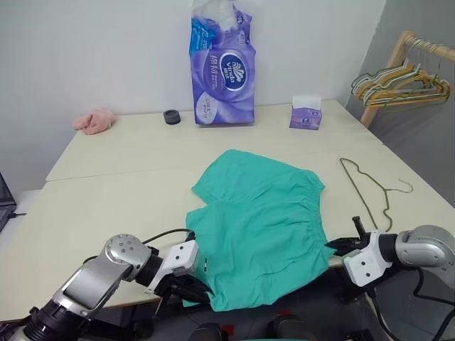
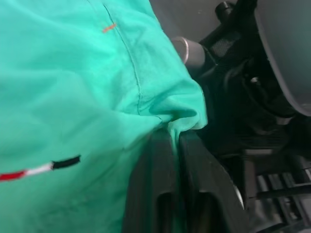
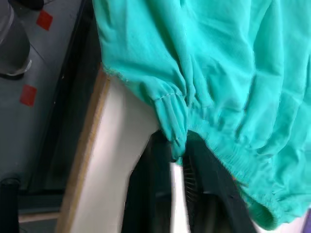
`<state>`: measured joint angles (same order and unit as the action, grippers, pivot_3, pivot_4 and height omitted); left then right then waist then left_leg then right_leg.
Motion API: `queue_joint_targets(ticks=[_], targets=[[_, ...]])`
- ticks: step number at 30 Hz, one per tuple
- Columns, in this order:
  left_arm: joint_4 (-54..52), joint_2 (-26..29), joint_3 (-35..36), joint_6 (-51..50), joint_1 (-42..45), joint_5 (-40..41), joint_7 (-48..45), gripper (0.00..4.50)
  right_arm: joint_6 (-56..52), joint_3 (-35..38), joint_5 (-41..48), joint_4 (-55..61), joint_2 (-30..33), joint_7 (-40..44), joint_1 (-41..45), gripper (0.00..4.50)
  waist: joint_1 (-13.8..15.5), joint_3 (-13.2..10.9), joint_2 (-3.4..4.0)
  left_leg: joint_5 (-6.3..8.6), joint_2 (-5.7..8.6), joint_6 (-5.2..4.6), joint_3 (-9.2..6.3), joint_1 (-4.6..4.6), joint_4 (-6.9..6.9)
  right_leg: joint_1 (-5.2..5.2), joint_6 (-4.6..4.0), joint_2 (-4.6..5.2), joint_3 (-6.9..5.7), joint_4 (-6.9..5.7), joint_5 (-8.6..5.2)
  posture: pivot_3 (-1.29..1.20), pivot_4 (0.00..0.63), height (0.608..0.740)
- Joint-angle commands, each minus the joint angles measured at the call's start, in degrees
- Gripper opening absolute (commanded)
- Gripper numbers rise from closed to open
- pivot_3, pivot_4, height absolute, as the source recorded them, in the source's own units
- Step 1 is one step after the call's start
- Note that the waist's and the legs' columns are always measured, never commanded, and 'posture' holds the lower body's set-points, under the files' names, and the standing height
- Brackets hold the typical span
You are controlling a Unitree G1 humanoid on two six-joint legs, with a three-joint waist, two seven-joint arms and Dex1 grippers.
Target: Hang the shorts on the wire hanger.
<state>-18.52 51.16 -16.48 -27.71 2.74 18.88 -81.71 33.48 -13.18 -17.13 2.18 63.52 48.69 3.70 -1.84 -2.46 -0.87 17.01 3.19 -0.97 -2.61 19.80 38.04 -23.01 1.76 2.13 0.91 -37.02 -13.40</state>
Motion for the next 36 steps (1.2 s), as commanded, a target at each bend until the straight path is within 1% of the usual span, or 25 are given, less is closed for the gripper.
queue_joint_targets(ticks=[1,4,7,9,10,11,13,14,17,21,23,25,26,27,29,31,33,36], targets=[[-2.82,0.73,0.74,-1.73,0.05,2.19,0.33,1.52,1.13,1.16,0.75,-0.24,0.79,1.15,0.96,1.78,0.10,0.00,0.01,0.00,0.00,0.00,0.00,0.00,0.00,0.00,0.00,0.00,0.00,0.00,0.00,-0.09,0.024,0.740],[-3.53,1.03,0.76,-2.47,-0.38,2.79,0.59,2.40,1.56,1.88,1.85,-0.81,2.07,2.44,0.48,2.79,0.07,-0.01,0.02,0.00,0.00,0.00,0.01,0.00,0.00,0.00,-0.01,0.01,0.01,0.00,0.00,-0.09,0.024,0.740],[-3.90,0.74,1.26,-2.55,-0.61,3.28,1.36,3.41,1.40,3.10,4.45,-1.13,4.08,4.21,-0.78,3.89,0.06,-0.04,0.04,0.00,0.00,0.00,0.01,0.00,-0.01,0.00,-0.02,0.01,0.01,0.00,-0.01,-0.09,0.028,0.740],[-3.81,0.62,1.96,-2.71,-0.34,3.98,1.76,4.00,1.74,4.21,6.24,-1.64,5.43,4.88,-1.62,4.49,0.07,-0.06,0.03,0.00,-0.01,0.00,0.01,0.00,-0.01,0.00,-0.02,0.01,0.01,0.01,-0.01,-0.09,0.028,0.740],[-3.47,0.40,2.61,-2.43,-0.10,4.32,2.17,4.35,2.21,5.18,7.04,-2.39,6.43,5.07,-1.94,4.50,0.10,-0.06,0.04,0.00,-0.01,0.00,0.01,0.00,-0.01,0.00,-0.02,0.01,0.00,0.01,-0.01,-0.09,0.028,0.740],[-3.22,0.28,3.02,-2.19,0.07,4.58,2.49,4.47,2.55,5.87,7.58,-2.89,7.10,5.23,-2.17,4.50,0.12,-0.08,0.06,0.00,0.00,0.00,0.01,0.00,0.00,0.00,-0.02,0.02,0.01,0.01,-0.01,-0.09,0.028,0.740],[-3.09,0.66,3.82,-1.14,0.24,4.88,2.52,4.47,0.72,8.47,10.13,-4.07,8.26,5.63,-3.38,4.50,0.08,-0.14,0.04,0.00,0.00,0.00,0.02,0.00,0.00,0.00,-0.04,0.03,0.01,0.02,-0.02,-0.10,0.032,0.740],[-3.34,0.36,4.64,-2.40,0.93,6.41,2.72,4.47,-3.00,10.75,12.74,-4.70,7.50,5.10,-3.80,4.50,0.08,-0.16,0.05,0.00,-0.01,0.00,0.02,0.00,0.00,0.00,-0.05,0.03,0.01,0.02,-0.03,-0.10,0.032,0.740],[-5.17,-2.26,7.34,-8.43,4.28,12.62,5.44,4.47,-15.32,17.06,20.24,-5.75,3.10,2.45,-4.26,4.50,0.16,-0.19,-0.03,0.00,-0.02,0.00,0.01,0.00,0.00,0.02,-0.05,0.02,0.00,0.02,-0.03,-0.10,0.030,0.740],[-7.60,-4.75,11.57,-16.26,8.54,21.70,8.97,4.47,-36.21,25.62,30.43,-2.91,-4.82,-3.14,-4.62,4.50,0.15,-0.19,-0.07,0.00,-0.01,0.00,-0.07,0.00,0.05,0.10,0.03,0.03,-0.02,0.03,0.04,-0.09,0.030,0.740],[-6.99,-6.14,12.59,-17.01,11.06,22.59,11.43,4.47,-46.24,28.68,33.02,-0.96,-8.88,-7.97,-4.28,4.50,0.16,-0.18,-0.05,0.00,-0.01,0.00,-0.09,0.01,0.03,0.09,0.01,0.05,-0.03,0.01,0.05,-0.10,0.030,0.740],[-5.14,-9.82,12.18,-14.55,14.22,19.25,16.97,4.47,-54.72,29.80,33.35,-0.51,-11.84,-12.37,-3.07,4.50,0.17,-0.16,-0.01,0.00,0.00,0.00,-0.11,0.01,0.03,0.10,0.01,0.04,-0.03,0.01,0.05,-0.10,0.030,0.740],[-3.77,-11.32,10.19,-10.30,15.77,14.43,19.25,4.47,-58.27,30.15,33.48,-1.29,-13.36,-14.60,-1.71,4.50,0.19,-0.16,-0.01,0.00,0.02,0.00,-0.11,0.00,0.04,0.12,0.02,0.04,-0.02,0.02,0.06,-0.10,0.030,0.740],[-2.08,-13.18,8.57,-6.44,17.19,9.99,22.10,4.47,-60.85,30.37,33.22,-2.51,-14.70,-16.65,-0.23,4.50,0.18,-0.15,-0.01,0.00,0.05,0.01,-0.10,0.00,0.06,0.13,0.01,0.04,-0.02,0.03,0.09,-0.10,0.030,0.740],[0.52,-15.58,6.69,-1.85,18.94,5.03,25.04,4.47,-63.52,30.63,32.76,-4.13,-16.38,-18.89,2.00,4.50,0.19,-0.15,0.05,0.00,0.10,0.01,-0.08,-0.02,0.06,0.16,-0.16,0.05,0.02,0.05,0.22,-0.11,0.029,0.740],[3.14,-18.14,4.82,2.32,20.54,2.04,25.91,4.47,-66.60,30.82,32.76,-8.68,-18.36,-21.51,6.21,4.50,0.08,-0.14,0.06,0.00,0.12,0.01,-0.06,-0.02,0.03,0.16,-0.17,0.04,0.04,0.07,0.22,-0.11,0.029,0.740],[4.45,-20.65,3.95,4.38,21.58,1.18,26.38,4.47,-68.13,30.29,31.87,-14.41,-19.51,-23.52,10.13,4.50,-0.08,-0.14,0.06,0.00,0.12,0.01,-0.03,-0.01,0.03,0.13,-0.18,0.04,0.06,0.09,0.22,-0.11,0.029,0.740],[4.98,-21.91,3.36,5.16,22.26,0.55,26.05,4.47,-67.32,28.91,30.03,-21.45,-19.56,-23.59,12.91,4.50,-0.06,-0.13,0.06,0.00,0.12,0.01,0.00,0.01,0.02,0.13,-0.19,0.05,0.08,0.10,0.22,-0.10,0.030,0.740]])
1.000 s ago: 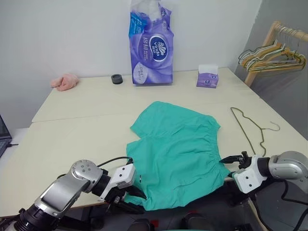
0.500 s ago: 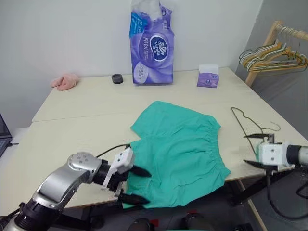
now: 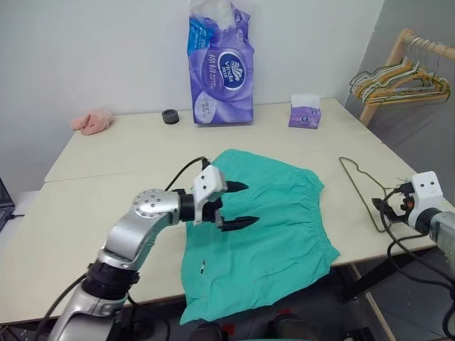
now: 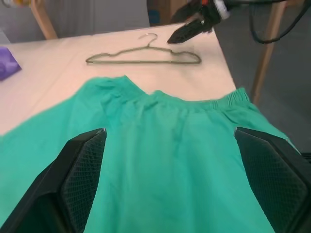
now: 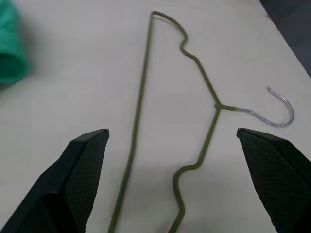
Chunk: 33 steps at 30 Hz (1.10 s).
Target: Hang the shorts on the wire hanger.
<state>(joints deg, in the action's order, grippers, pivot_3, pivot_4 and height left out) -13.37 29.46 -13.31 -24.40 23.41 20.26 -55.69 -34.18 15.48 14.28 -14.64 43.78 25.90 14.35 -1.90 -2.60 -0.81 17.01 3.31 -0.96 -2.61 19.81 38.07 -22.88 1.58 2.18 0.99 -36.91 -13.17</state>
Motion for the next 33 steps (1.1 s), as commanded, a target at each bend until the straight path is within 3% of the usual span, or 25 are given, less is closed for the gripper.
queue_joint_targets(ticks=[1,12,15,26,27,33], targets=[[-0.09,-0.35,-0.01,2.13,1.65,-1.11,-0.09,4.47,0.89,-0.24,-1.92,-6.56,0.27,-0.50,2.70,4.50,0.01,0.00,0.00,0.00,-0.01,0.00,-0.01,0.00,-0.01,0.00,-0.01,0.00,-0.01,-0.01,-0.01,-0.10,0.030,0.740],[0.06,-1.05,0.04,2.43,2.09,-1.64,-0.21,4.47,-5.33,-1.26,-1.11,-11.91,-1.57,2.40,1.79,4.50,0.00,0.05,-0.05,0.01,-0.04,-0.02,-0.02,-0.01,0.00,0.04,0.04,-0.06,-0.03,-0.02,-0.01,-0.09,0.034,0.740],[0.38,-1.26,-0.06,2.54,2.46,-1.69,-0.23,4.50,-9.36,0.20,0.29,-13.26,-2.66,2.00,1.57,3.92,0.00,0.10,-0.13,0.01,-0.04,-0.02,-0.06,-0.03,0.00,0.09,0.04,-0.06,-0.06,0.00,-0.01,-0.09,0.034,0.740],[0.15,-2.65,-0.42,2.85,1.83,-2.38,0.88,4.50,-9.58,-0.72,-1.31,-11.14,-5.38,-0.41,-1.29,0.25,0.03,0.21,-0.74,0.24,-0.10,-0.02,-0.19,-0.95,-0.04,1.13,0.42,-0.04,-0.17,0.16,-0.39,-0.09,0.036,0.740],[0.46,-2.86,-0.24,3.10,1.82,-2.62,1.23,4.50,-9.40,-0.51,-1.36,-10.88,-5.58,-0.73,-1.34,0.05,0.03,0.23,-0.77,0.25,-0.11,-0.02,-0.19,-0.97,-0.03,1.13,0.42,-0.04,-0.17,0.16,-0.39,-0.09,0.036,0.740],[4.00,-3.24,1.63,2.73,2.62,-2.47,2.67,4.50,-3.25,-3.94,-4.68,-5.47,-3.30,0.72,-2.16,0.05,0.02,0.23,-0.78,0.28,-0.11,0.00,-0.20,-0.98,-0.03,1.14,0.44,-0.03,-0.16,0.16,-0.40,-0.09,0.035,0.740]])
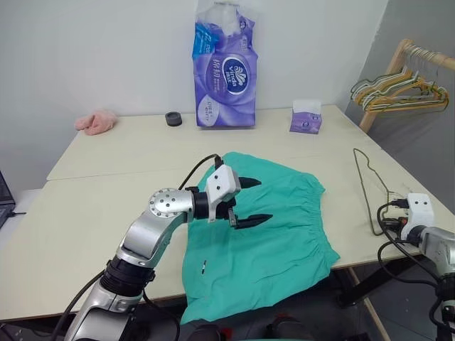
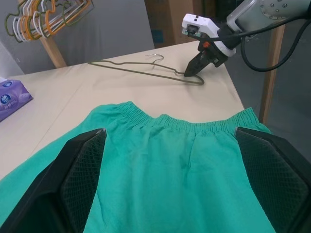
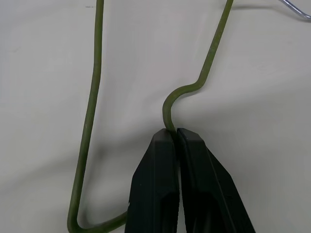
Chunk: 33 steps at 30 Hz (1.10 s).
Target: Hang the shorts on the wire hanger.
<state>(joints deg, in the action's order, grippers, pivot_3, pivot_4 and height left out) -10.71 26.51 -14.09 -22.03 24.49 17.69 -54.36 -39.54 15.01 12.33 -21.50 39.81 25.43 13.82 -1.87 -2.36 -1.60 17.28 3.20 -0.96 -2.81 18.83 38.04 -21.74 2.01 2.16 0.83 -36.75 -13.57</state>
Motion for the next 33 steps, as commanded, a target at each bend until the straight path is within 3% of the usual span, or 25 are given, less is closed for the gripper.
queue_joint_targets(ticks=[1,7,11,16,22,26,33], targets=[[2.42,-0.30,2.92,0.64,1.98,-0.23,1.94,4.50,4.27,-4.60,-3.87,3.04,1.60,1.79,-1.81,0.05,0.00,-0.05,0.06,0.00,0.00,0.00,0.00,0.00,0.00,-0.01,0.00,0.00,0.00,0.00,0.00,-0.09,0.035,0.740],[12.25,1.33,6.74,5.93,7.05,-3.22,4.11,4.50,17.62,-10.81,-8.98,16.99,6.56,7.68,-1.79,0.05,-0.30,-0.70,0.76,0.02,0.04,-0.01,0.08,0.18,0.00,-0.29,0.06,-0.01,0.07,-0.07,-0.02,-0.09,0.035,0.740],[18.44,2.69,9.41,6.52,10.85,-2.43,2.89,4.50,26.72,-15.43,-14.28,22.27,10.14,10.73,-2.36,0.05,-0.56,-0.83,0.84,0.04,0.03,0.04,0.11,0.24,-0.09,-0.44,0.14,-0.02,0.10,-0.11,-0.06,-0.09,0.035,0.740],[26.01,7.09,12.98,-5.11,16.05,3.99,-4.73,4.50,48.82,-23.40,-28.90,23.51,16.66,10.15,1.69,0.05,-0.94,-1.48,0.77,0.09,0.05,0.11,0.09,0.29,-0.05,-0.51,0.16,-0.02,0.08,-0.12,-0.10,-0.10,0.035,0.740],[25.66,11.26,10.27,-15.28,15.39,6.81,-14.66,4.50,62.15,-25.69,-35.49,20.41,17.25,8.11,6.64,0.05,-1.39,-1.80,0.54,0.12,0.05,0.18,0.04,0.32,-0.06,-0.53,0.11,0.01,0.07,-0.11,-0.11,-0.10,0.036,0.740],[19.88,14.96,6.64,-21.18,11.78,9.86,-23.55,4.50,67.39,-26.41,-36.92,19.97,16.19,8.38,9.52,0.05,-1.44,-1.82,0.53,0.17,0.05,0.26,0.01,0.34,-0.06,-0.57,-0.18,0.02,0.09,-0.13,-0.07,-0.11,0.036,0.740],[17.12,16.74,1.97,-17.35,7.79,6.20,-26.49,4.50,69.57,-26.53,-36.44,19.85,13.97,9.90,12.16,0.05,-1.40,-1.84,0.54,0.25,-0.01,0.29,-0.05,0.33,-0.07,-0.59,-0.37,0.01,0.04,-0.20,-0.18,-0.11,0.034,0.740]])
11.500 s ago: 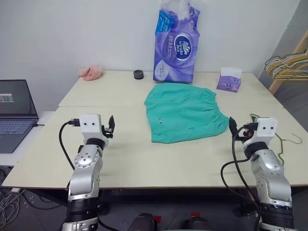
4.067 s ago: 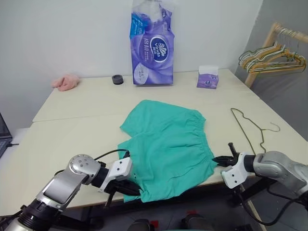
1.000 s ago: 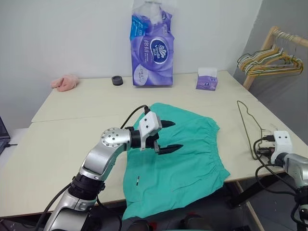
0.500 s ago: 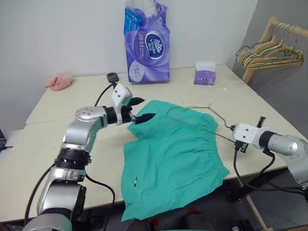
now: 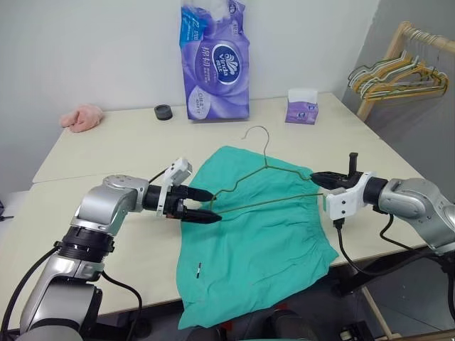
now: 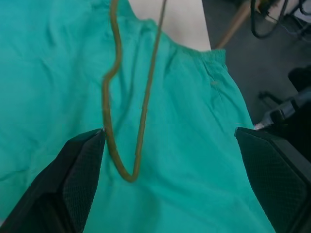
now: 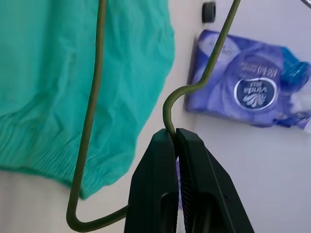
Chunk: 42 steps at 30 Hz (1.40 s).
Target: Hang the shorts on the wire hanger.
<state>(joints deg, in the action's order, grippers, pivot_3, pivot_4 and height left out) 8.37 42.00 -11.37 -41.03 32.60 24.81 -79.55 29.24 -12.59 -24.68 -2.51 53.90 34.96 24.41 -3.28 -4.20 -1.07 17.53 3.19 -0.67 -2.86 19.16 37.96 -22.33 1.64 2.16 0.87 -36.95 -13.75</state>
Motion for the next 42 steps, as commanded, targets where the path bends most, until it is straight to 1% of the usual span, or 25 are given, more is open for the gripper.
queue_joint_targets(ticks=[1,6,8,10,11,14,20,22,27,37,42], targets=[[-1.90,1.26,-1.05,2.22,-0.63,-1.28,-1.40,4.50,0.93,1.19,0.71,0.98,-0.26,0.51,1.60,0.05,0.01,0.00,0.01,0.00,0.00,0.00,0.00,0.00,0.00,0.00,-0.01,0.00,0.00,-0.01,-0.01,-0.11,0.034,0.740],[-0.22,0.12,-1.37,3.77,-0.68,-2.49,-0.55,4.50,1.20,1.60,1.39,1.76,-0.80,1.12,1.41,0.05,0.02,0.00,0.01,0.01,0.01,-0.02,0.00,0.00,0.01,0.01,-0.01,0.00,0.00,-0.01,0.00,-0.11,0.034,0.740],[0.38,-0.21,-1.68,4.23,-0.51,-2.90,-0.70,4.11,1.23,1.77,1.72,1.98,-1.04,1.38,1.20,0.00,0.02,0.00,0.01,0.01,0.01,-0.03,0.01,0.00,0.01,0.01,-0.01,0.00,0.00,-0.02,0.00,-0.11,0.034,0.740],[0.74,-0.15,-2.31,5.11,-0.50,-3.80,-1.09,3.53,1.01,2.00,2.08,2.18,-1.30,1.49,1.03,0.00,0.02,0.00,0.01,0.01,0.00,-0.03,0.01,0.00,0.01,0.01,-0.01,0.00,-0.01,-0.02,0.00,-0.11,0.034,0.740],[1.17,0.04,-2.92,6.48,-0.71,-4.91,-1.25,3.32,1.04,2.02,2.07,2.20,-1.44,1.42,1.05,0.00,0.02,0.00,0.01,0.01,0.00,-0.03,0.00,0.00,0.01,0.01,-0.01,0.00,-0.01,-0.02,0.00,-0.11,0.029,0.740],[1.19,0.60,-3.94,8.13,-1.55,-6.12,-2.51,2.41,0.97,2.10,2.33,2.44,-1.79,1.43,1.10,0.00,0.02,0.00,0.01,0.01,0.01,-0.03,0.01,0.00,0.01,0.00,-0.01,0.00,0.00,-0.02,0.00,-0.11,0.029,0.740],[0.71,0.03,-3.21,7.85,-2.03,-5.64,-2.60,0.52,1.44,2.17,3.03,3.02,-2.34,1.70,1.27,0.00,-0.01,0.00,0.01,0.02,0.00,-0.03,0.00,-0.01,0.01,0.00,-0.02,-0.01,0.00,-0.04,0.00,-0.11,0.026,0.740],[0.68,-0.19,-3.03,7.90,-2.04,-5.57,-2.32,0.03,1.79,2.15,3.08,3.07,-2.42,1.76,1.27,0.00,0.01,0.00,0.01,0.02,0.00,-0.03,0.01,-0.01,0.02,0.01,-0.01,-0.01,0.00,-0.05,0.00,-0.11,0.026,0.740],[0.30,-0.43,-2.76,7.78,-2.22,-5.13,-2.20,0.03,3.02,1.73,2.84,3.18,-2.35,2.05,1.47,0.00,0.01,0.00,0.01,0.02,0.00,-0.03,0.01,-0.01,0.03,0.01,-0.01,0.00,0.00,-0.05,0.00,-0.11,0.026,0.740],[-1.54,-1.58,-0.44,2.74,-2.63,-0.83,-2.06,0.03,3.97,1.22,2.45,3.32,-2.54,2.54,0.94,0.00,-0.01,0.00,0.01,0.02,0.00,-0.04,0.01,-0.01,0.03,0.01,-0.01,-0.01,0.00,-0.07,0.00,-0.11,0.029,0.740],[-1.98,-1.72,-0.38,2.52,-2.98,-0.90,-1.64,0.03,3.69,1.03,2.34,3.31,-2.39,3.47,0.92,0.00,0.00,0.00,0.01,0.02,0.00,-0.04,0.01,-0.02,0.03,0.01,-0.01,-0.01,0.00,-0.07,0.00,-0.11,0.029,0.740]])
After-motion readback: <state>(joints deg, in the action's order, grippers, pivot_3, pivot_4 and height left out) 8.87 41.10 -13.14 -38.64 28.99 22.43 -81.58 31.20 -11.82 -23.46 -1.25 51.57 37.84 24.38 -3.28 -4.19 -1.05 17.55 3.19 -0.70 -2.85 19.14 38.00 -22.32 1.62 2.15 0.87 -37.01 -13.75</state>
